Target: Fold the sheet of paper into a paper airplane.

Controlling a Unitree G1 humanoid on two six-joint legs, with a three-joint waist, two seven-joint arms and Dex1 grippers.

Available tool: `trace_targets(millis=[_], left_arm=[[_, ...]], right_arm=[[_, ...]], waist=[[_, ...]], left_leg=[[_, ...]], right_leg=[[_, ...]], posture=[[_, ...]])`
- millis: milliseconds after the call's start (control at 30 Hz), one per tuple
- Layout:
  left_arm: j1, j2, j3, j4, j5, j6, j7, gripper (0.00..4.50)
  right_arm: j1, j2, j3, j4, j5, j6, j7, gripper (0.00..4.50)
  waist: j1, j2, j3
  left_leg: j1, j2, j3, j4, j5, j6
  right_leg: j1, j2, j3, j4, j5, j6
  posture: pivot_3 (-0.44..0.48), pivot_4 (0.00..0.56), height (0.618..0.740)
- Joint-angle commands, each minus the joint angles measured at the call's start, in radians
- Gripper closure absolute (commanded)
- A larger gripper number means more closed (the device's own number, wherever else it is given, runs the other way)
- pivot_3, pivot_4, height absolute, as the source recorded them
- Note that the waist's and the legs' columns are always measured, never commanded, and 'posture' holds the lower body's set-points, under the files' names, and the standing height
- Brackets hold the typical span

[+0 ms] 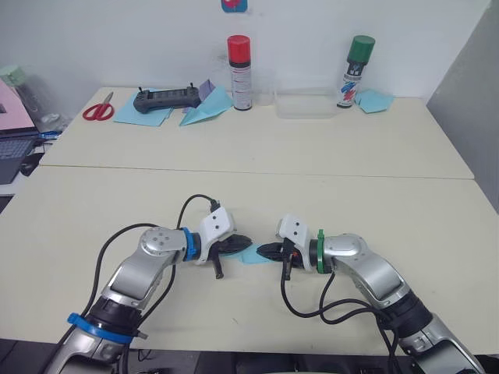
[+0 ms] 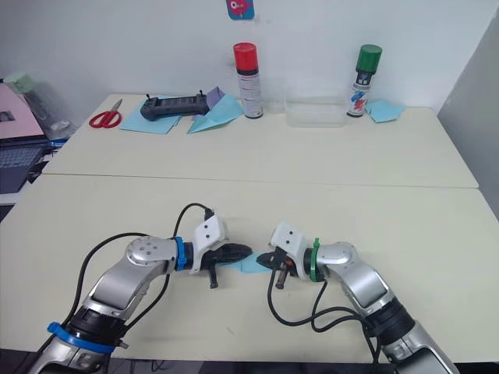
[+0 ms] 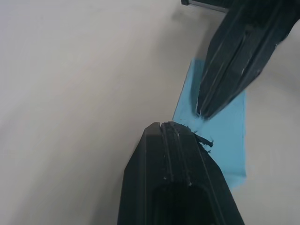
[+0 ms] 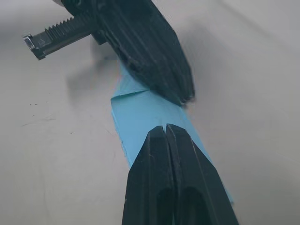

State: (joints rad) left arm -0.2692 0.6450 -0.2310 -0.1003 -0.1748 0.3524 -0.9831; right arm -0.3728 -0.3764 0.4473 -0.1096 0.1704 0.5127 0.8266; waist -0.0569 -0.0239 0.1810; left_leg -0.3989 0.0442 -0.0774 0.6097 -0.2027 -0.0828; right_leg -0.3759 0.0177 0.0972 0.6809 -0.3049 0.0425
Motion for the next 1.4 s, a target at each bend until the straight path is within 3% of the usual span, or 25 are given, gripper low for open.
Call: trace_targets(millis=[33,200,433,600,733,833,1067,1167,1233,1267,1400], left_arm=[[0.050,0.053,0.020,0.049,0.050,-0.015,0.020,4.50],[0.145,0.128,0.084,0.077,0.049,-0.048,0.037,4.50],[0.162,0.131,0.156,0.045,0.013,-0.041,0.061,4.50],[0.146,0.176,0.248,0.011,-0.040,-0.019,0.049,4.50],[0.127,0.211,0.338,-0.025,-0.114,-0.002,0.028,4.50],[0.122,0.211,0.401,-0.134,-0.219,0.046,-0.004,3.77],[0.251,0.278,0.474,-0.377,-0.336,0.132,-0.065,1.56],[0.348,0.280,0.520,-0.459,-0.358,0.101,-0.095,0.61],[0.406,0.274,0.540,-0.497,-0.353,0.061,-0.116,0.02],[0.473,0.246,0.554,-0.536,-0.331,0.006,-0.118,0.01],[0.654,0.144,0.579,-0.651,-0.319,-0.038,-0.041,0.00]], right_arm=[[0.013,-0.009,-0.008,0.023,-0.020,0.022,-0.014,4.45],[0.018,-0.006,-0.006,0.027,-0.020,0.024,-0.014,4.45],[0.010,-0.001,-0.016,0.038,-0.009,0.004,0.000,4.45],[0.000,0.054,-0.156,-0.031,0.133,0.074,-0.020,4.45],[-0.017,0.021,-0.253,-0.146,0.255,0.155,0.023,4.29],[-0.012,-0.061,-0.288,-0.244,0.323,0.180,0.097,3.55],[0.068,-0.250,-0.318,-0.366,0.376,0.125,0.233,1.04],[0.130,-0.310,-0.289,-0.377,0.309,0.019,0.279,0.03],[0.164,-0.332,-0.268,-0.372,0.264,-0.051,0.293,0.00],[0.181,-0.322,-0.243,-0.350,0.220,-0.096,0.272,0.11],[0.214,-0.269,-0.161,-0.290,0.076,-0.249,0.201,1.33]], waist=[[0.000,0.000,0.000],[-0.009,0.001,-0.002],[-0.009,0.003,-0.004],[-0.010,0.002,-0.002],[-0.007,0.002,0.001],[0.001,0.002,0.002],[0.003,0.001,0.002],[-0.002,0.001,0.003],[-0.001,0.001,0.003],[-0.001,0.001,0.003],[-0.002,0.000,0.003]], left_leg=[[0.000,0.000,0.000,0.000,0.000,0.000],[0.003,0.001,0.000,-0.001,0.000,0.000],[0.004,0.001,0.001,-0.001,0.000,0.000],[0.001,0.002,0.001,-0.001,0.000,0.000],[-0.003,0.002,0.001,-0.001,0.000,0.000],[-0.013,0.001,0.000,-0.001,0.000,0.000],[-0.015,0.001,0.000,-0.001,-0.001,0.000],[-0.014,0.002,0.000,-0.001,-0.001,0.000],[-0.013,0.002,0.000,-0.001,-0.001,0.000],[-0.013,0.001,0.000,0.000,-0.001,0.000],[-0.011,0.001,0.004,0.000,-0.001,0.000]], right_leg=[[0.000,0.000,0.000,0.000,0.000,0.000],[0.002,0.000,0.000,0.001,-0.001,-0.001],[0.002,0.000,0.001,0.001,-0.001,-0.002],[-0.001,0.001,0.000,0.002,-0.001,-0.002],[-0.006,0.001,0.000,0.002,-0.001,-0.002],[-0.013,0.000,-0.001,0.001,0.000,-0.002],[-0.014,-0.001,-0.002,-0.001,-0.001,-0.002],[-0.014,0.000,-0.002,0.000,-0.002,-0.002],[-0.013,0.000,-0.002,0.000,-0.002,-0.002],[-0.013,0.000,-0.001,0.000,-0.002,-0.002],[-0.013,-0.002,0.002,0.000,-0.002,-0.002]], posture=[[0.000,0.150,0.740],[0.000,0.150,0.740],[0.000,0.150,0.740],[0.000,0.150,0.740],[0.000,0.150,0.740],[0.000,0.150,0.740],[0.000,0.150,0.740],[0.000,0.150,0.740],[0.000,0.150,0.740],[0.000,0.150,0.740],[0.000,0.150,0.740]])
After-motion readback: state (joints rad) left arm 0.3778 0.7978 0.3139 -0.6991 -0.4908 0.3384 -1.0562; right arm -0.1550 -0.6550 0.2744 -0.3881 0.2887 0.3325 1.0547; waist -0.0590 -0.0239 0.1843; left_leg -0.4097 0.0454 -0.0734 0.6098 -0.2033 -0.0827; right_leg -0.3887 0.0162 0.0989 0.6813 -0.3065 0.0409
